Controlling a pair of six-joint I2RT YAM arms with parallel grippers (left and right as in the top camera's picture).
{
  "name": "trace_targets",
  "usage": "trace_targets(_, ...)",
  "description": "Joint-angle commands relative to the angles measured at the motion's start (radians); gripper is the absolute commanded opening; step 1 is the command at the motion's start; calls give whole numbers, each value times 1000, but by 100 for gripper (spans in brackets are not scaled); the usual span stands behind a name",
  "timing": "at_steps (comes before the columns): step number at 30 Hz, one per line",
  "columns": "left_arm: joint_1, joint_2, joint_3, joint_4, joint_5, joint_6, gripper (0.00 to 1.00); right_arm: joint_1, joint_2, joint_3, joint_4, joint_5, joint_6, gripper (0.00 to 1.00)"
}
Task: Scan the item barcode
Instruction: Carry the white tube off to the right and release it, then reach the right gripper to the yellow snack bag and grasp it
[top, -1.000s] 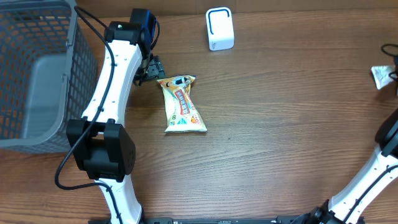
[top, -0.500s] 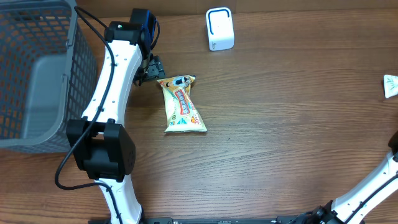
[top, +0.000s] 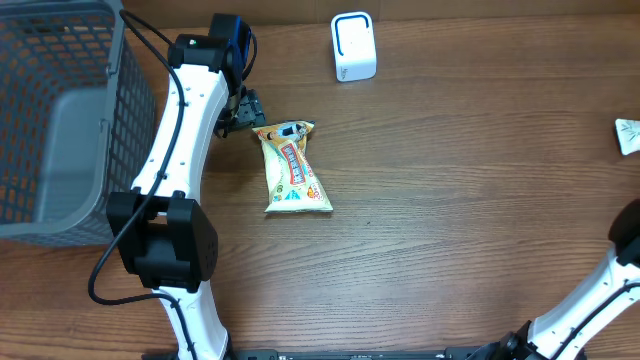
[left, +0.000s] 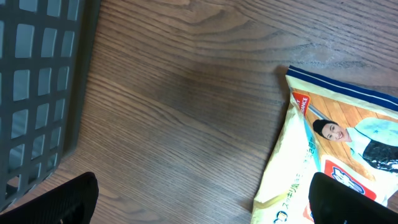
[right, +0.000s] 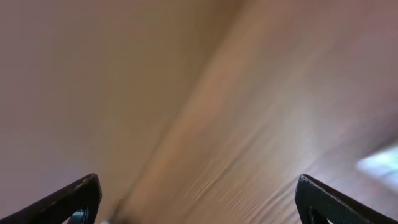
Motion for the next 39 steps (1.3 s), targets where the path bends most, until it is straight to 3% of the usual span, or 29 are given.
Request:
trace_targets(1,-7,8,3,0,0,-14,100,104,-21,13,-100,-420,-159,100)
trace_targets(6,-7,8,3,0,1,-14,100,306,-16,5,-319,-358,-406,100)
trace_targets(12,-7,8,3,0,0,-14,100,595,-10,-77,-393,-204,-449,100)
trace_targets(17,-7,8,3,0,0,-14,100,820,-10,-227,-266,-200,-430,100)
trace_targets(23,-7,8,3,0,0,-14,100,1015,-10,-457,31,-167,-222,98)
trace_targets(27,-7,8,3,0,0,-14,100,1103,-10,-581,216,-165,-176,96)
trace_targets(31,-7,8,3,0,0,-14,100,1157,-10,-647,286,-95,-82,89)
trace_targets(39,-7,8,3,0,0,-14,100,1201,-10,-663,269,101,-21,38)
